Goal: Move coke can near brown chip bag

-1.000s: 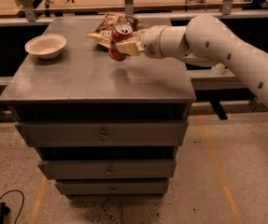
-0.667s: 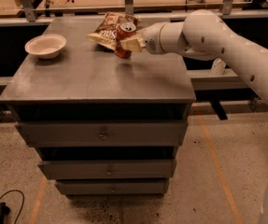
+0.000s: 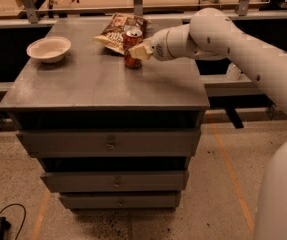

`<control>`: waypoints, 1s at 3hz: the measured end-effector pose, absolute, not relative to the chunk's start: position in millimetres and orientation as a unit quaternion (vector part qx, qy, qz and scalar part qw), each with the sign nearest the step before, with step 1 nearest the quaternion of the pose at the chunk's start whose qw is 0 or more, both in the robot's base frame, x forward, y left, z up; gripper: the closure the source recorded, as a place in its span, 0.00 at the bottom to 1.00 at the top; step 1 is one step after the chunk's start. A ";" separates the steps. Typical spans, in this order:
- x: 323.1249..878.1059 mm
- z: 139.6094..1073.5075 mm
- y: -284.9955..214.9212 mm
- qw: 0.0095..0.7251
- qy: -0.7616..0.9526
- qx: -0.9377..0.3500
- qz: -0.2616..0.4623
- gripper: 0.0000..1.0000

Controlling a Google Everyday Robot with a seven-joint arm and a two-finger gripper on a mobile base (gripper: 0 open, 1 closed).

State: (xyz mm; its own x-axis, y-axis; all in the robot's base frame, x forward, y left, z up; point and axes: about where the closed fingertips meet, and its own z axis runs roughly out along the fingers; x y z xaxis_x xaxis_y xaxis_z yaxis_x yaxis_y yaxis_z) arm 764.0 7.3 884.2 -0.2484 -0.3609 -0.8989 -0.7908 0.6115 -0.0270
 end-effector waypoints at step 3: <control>738.7 890.8 -15.0 0.483 0.776 -0.365 0.176 0.00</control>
Offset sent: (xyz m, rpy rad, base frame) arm -0.0182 -0.0119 0.0073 -0.0844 -0.0227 -0.0656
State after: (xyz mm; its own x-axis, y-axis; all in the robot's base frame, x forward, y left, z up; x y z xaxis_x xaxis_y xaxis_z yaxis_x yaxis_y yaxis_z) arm 738.7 -15.0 890.8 -0.2662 -0.3967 -0.8785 -0.7370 0.6712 -0.0798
